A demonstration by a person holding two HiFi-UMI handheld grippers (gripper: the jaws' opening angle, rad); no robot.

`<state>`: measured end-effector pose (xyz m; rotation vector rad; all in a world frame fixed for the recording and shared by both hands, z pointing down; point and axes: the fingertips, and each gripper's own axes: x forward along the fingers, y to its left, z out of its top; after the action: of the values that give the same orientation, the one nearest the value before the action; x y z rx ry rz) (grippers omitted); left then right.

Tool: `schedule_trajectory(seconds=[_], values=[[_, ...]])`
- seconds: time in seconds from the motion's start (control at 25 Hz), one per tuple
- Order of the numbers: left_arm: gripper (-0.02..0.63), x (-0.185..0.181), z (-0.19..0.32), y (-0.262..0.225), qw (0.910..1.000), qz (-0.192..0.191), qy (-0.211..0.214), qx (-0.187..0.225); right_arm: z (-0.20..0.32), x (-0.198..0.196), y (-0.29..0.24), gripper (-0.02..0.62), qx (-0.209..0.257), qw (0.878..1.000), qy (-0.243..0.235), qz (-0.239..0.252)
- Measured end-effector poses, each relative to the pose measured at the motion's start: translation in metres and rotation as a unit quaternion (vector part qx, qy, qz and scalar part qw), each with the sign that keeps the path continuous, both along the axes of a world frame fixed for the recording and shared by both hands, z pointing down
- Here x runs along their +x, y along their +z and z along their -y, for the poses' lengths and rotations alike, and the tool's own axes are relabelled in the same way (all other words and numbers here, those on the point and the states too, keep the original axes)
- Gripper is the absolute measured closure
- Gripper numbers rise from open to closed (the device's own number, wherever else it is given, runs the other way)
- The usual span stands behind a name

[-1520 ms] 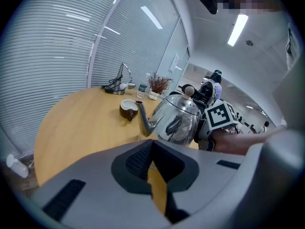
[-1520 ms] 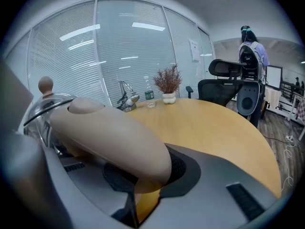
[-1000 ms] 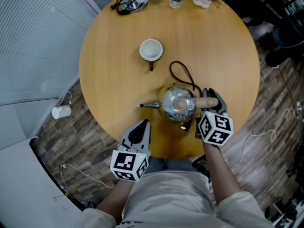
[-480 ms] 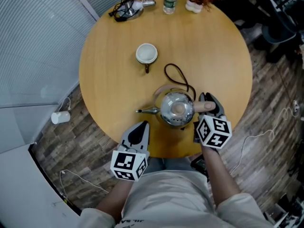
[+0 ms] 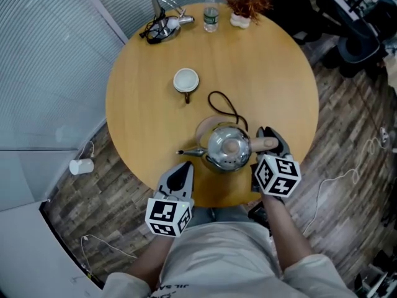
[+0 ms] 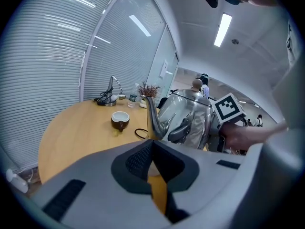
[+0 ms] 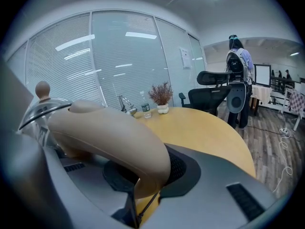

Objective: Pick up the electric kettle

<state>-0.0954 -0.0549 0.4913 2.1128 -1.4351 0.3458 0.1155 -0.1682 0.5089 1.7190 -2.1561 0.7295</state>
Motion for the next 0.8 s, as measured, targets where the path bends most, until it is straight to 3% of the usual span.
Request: schedule_trajectory(seconds=[0.8], values=[[0.603, 0.01, -0.012, -0.03, 0.9993, 0.015, 0.014, 0.033, -0.038, 0.038, -0.061, 0.505, 0.02, 0.999, 0.033, -0.005]])
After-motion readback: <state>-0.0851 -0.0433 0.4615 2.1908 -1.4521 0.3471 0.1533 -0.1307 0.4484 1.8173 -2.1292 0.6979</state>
